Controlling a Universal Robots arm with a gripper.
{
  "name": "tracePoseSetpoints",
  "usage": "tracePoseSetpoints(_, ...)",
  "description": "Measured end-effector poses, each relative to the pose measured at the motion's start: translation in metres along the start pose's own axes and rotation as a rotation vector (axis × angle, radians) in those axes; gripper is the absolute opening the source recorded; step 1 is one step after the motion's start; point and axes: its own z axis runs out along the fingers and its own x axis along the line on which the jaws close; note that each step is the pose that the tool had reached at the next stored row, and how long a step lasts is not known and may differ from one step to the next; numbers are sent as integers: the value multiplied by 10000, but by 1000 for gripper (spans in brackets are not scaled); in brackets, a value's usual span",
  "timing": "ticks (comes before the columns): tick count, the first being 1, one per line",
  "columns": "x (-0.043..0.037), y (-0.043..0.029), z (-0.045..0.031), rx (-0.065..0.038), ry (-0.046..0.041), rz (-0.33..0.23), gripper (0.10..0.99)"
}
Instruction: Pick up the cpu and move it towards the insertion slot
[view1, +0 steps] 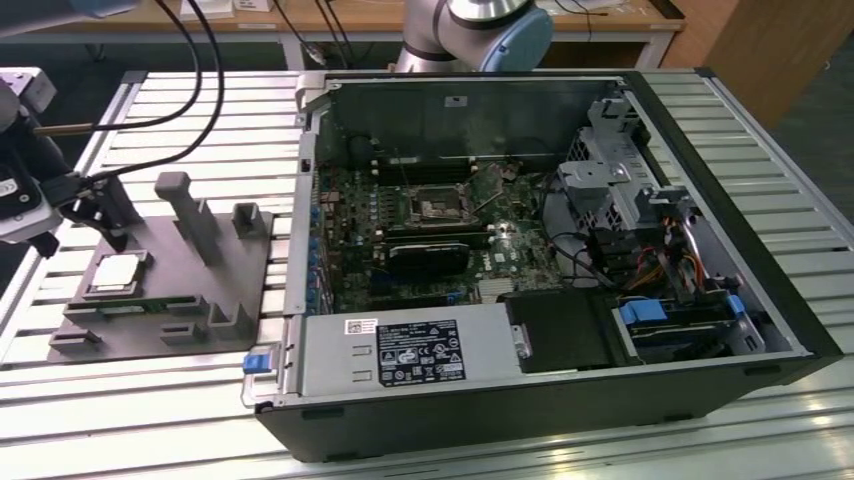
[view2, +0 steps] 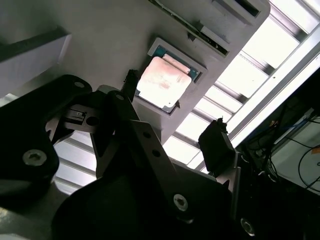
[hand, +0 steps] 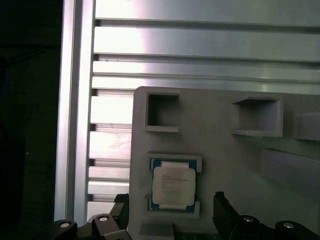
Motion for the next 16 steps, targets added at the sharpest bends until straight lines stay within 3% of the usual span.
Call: tracePoseSetpoints(16, -12, -5, 112, 14, 1, 0, 765)
